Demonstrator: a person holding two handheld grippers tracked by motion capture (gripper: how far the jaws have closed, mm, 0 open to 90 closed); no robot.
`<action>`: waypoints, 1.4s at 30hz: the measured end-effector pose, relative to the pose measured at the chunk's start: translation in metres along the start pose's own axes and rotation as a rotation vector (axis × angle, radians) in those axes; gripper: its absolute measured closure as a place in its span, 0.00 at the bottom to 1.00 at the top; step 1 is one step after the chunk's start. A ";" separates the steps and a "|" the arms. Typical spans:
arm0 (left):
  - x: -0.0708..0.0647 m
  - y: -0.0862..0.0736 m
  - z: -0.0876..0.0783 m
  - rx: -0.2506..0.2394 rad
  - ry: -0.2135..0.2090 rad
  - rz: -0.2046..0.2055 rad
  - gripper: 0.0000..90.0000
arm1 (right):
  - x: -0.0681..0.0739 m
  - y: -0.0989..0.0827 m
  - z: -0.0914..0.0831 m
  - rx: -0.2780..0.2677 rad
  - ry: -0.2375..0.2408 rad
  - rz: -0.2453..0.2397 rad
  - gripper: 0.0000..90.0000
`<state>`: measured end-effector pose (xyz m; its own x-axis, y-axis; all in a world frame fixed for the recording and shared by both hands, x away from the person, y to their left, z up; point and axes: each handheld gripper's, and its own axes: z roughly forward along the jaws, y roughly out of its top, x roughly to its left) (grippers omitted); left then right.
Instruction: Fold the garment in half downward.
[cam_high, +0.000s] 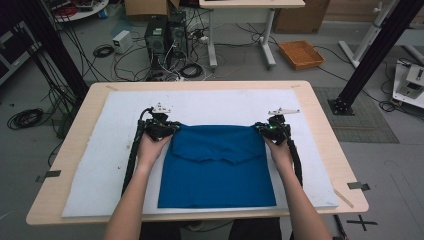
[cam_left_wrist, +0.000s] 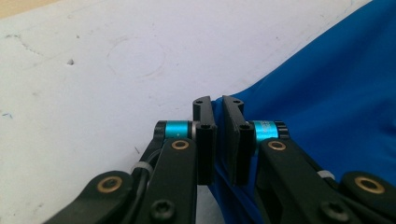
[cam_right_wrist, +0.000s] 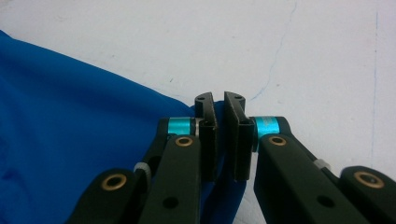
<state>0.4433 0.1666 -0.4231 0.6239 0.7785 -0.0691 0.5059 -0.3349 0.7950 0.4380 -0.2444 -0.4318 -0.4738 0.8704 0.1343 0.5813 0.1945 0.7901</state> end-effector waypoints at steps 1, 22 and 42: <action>0.000 0.000 -0.001 -0.001 0.012 -0.013 0.84 | 0.000 0.000 0.000 -0.001 -0.003 0.002 0.91; -0.028 -0.030 -0.059 -0.027 -0.095 -0.169 0.57 | 0.016 -0.025 -0.063 -0.085 0.007 0.047 0.54; -0.036 -0.046 -0.035 0.123 -0.092 -0.313 0.72 | 0.019 -0.051 -0.065 -0.058 0.035 0.073 0.56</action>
<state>0.3768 0.1727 -0.4363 0.4757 0.8042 -0.3564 0.7457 -0.1538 0.6483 0.3564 -0.2674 -0.4306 -0.4549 0.8649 0.2122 0.5762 0.1042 0.8106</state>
